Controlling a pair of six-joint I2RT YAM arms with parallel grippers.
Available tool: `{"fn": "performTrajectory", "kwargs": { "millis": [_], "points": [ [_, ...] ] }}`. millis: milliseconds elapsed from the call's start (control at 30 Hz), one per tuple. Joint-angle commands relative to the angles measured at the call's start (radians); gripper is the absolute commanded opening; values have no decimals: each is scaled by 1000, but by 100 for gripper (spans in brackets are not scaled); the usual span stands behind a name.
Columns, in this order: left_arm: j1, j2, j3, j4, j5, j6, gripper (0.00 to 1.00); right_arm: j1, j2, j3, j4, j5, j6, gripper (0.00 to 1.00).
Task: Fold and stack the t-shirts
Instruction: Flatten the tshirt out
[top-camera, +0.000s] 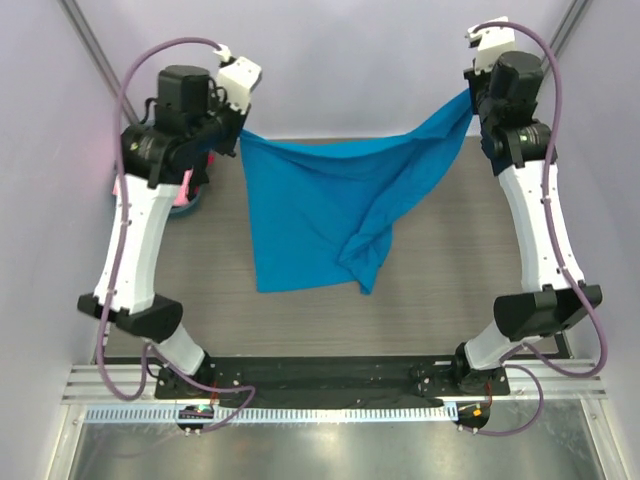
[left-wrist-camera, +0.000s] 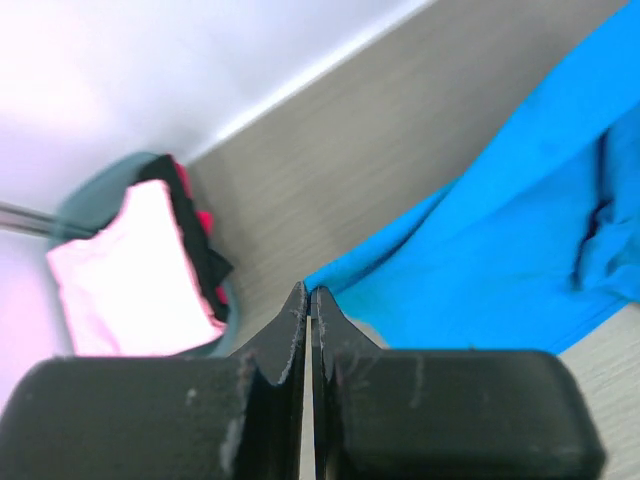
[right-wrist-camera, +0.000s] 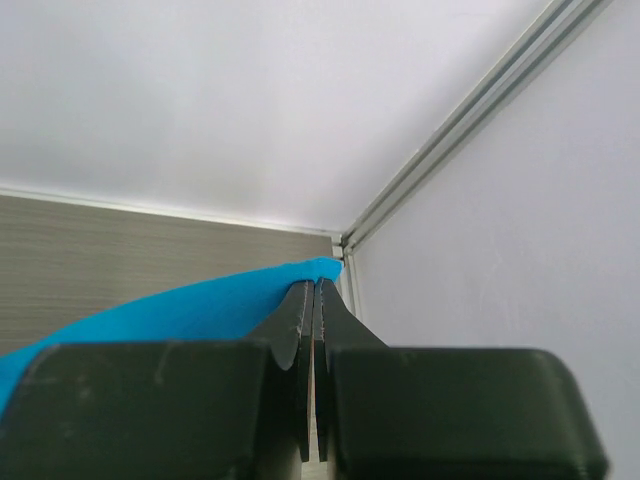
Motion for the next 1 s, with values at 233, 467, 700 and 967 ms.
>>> {"fn": "performTrajectory", "kwargs": {
  "millis": [233,467,700,967],
  "points": [
    [4,-291,-74,24,-81,37,0,14,-376,-15,-4,-74,6,1],
    [36,-425,-80,13,-57,34,0,14,-501,78,-156,-107,6,1],
    [78,-480,-25,47,-44,40,0,14,-554,137,-199,-103,-52,1],
    [78,-388,-78,153,-83,107,0,14,-441,142,-128,-103,-108,1]
  ]
}}
